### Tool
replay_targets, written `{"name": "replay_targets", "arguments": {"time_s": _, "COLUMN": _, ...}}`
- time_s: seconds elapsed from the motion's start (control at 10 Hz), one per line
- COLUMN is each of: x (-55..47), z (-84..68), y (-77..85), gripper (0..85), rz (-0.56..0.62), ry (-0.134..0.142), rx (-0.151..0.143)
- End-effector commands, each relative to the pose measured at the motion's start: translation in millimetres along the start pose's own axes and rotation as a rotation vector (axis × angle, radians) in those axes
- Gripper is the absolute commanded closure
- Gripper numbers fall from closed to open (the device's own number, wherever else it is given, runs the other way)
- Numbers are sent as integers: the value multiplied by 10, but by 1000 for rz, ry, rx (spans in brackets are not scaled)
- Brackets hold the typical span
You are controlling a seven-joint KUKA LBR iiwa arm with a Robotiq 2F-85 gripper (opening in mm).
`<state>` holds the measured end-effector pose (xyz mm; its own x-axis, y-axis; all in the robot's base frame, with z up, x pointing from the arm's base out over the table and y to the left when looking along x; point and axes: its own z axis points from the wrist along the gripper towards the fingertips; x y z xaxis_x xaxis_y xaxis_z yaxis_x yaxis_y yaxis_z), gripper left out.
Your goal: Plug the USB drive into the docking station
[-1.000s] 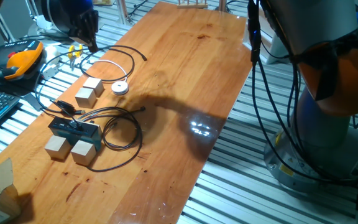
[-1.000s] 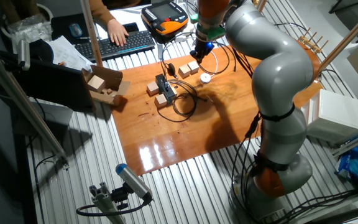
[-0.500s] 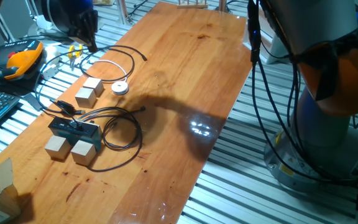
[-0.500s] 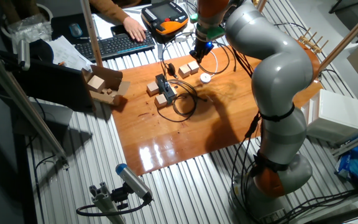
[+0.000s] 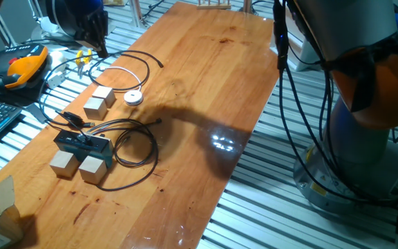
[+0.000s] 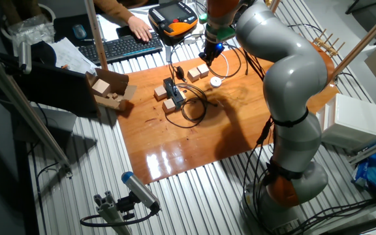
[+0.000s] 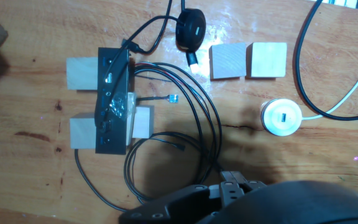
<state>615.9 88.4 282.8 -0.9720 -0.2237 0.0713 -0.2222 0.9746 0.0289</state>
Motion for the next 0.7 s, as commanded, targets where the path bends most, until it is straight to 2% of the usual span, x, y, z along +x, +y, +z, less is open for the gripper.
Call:
{"name": "replay_targets", "arguments": {"time_s": 0.0, "x": -2, "z": 0, "y": 2, "gripper": 850, "rz": -1, "ry": -1, "rx": 0}}
{"name": "replay_targets", "arguments": {"time_s": 0.2, "x": 9, "z": -10, "y": 12, "gripper": 850, "rz": -1, "ry": 1, "rx": 2}}
{"name": "replay_targets", "arguments": {"time_s": 0.4, "x": 32, "z": -33, "y": 45, "gripper": 850, "rz": 3, "ry": 16, "rx": -5}}
{"name": "replay_targets", "arguments": {"time_s": 0.6, "x": 40, "z": -56, "y": 101, "gripper": 850, "rz": 4, "ry": 22, "rx": 5}}
